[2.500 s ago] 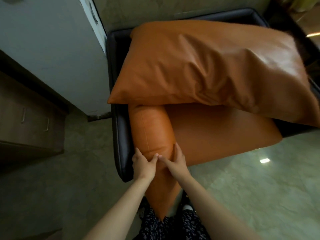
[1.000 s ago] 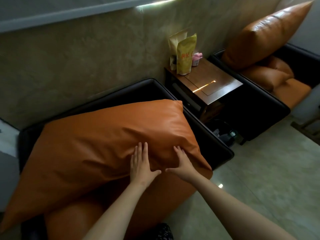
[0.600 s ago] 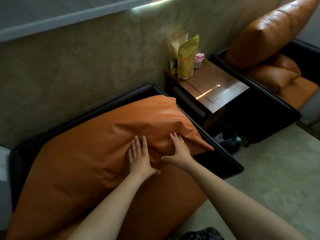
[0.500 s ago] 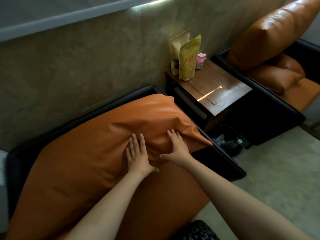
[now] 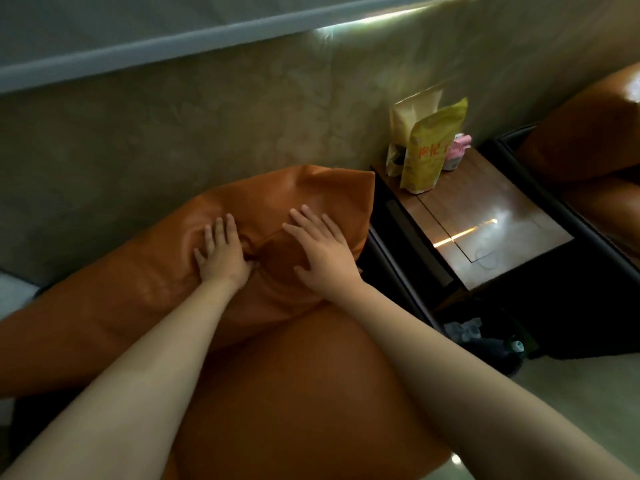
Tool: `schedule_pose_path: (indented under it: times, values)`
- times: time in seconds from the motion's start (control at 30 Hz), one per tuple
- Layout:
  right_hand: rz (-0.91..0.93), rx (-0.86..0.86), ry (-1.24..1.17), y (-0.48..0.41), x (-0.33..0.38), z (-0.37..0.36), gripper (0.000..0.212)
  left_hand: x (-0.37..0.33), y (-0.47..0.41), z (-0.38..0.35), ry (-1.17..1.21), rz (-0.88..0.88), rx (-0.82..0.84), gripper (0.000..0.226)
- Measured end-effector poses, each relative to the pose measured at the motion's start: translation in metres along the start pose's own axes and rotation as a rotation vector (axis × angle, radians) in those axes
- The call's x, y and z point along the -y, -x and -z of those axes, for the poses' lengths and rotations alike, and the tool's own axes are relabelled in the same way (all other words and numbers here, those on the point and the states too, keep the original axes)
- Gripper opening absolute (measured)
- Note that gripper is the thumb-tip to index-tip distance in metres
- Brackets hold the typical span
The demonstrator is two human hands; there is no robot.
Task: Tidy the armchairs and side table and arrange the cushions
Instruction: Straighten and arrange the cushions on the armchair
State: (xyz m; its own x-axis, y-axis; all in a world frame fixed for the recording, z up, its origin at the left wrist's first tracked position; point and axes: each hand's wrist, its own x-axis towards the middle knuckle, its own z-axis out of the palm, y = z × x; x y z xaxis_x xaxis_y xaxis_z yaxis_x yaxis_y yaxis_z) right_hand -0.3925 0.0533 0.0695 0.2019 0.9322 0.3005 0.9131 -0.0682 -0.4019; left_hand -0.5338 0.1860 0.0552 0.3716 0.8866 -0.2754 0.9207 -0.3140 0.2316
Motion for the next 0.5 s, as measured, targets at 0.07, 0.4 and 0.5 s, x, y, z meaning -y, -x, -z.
schedule_pose_path:
  times: [0.07, 0.4, 0.5]
  values:
    - [-0.023, -0.018, 0.033, -0.008, -0.002, -0.004, 0.074, 0.003, 0.003, -0.003, -0.019, -0.013, -0.029, 0.098]
    - [-0.056, -0.001, 0.082, -0.004, 0.002, -0.008, 0.073, 0.023, 0.017, -0.009, 0.040, -0.096, -0.102, 0.088]
    - [-0.063, 0.019, 0.089, 0.004, 0.005, -0.007, 0.073, 0.027, 0.024, -0.008, 0.079, -0.114, -0.085, 0.079]
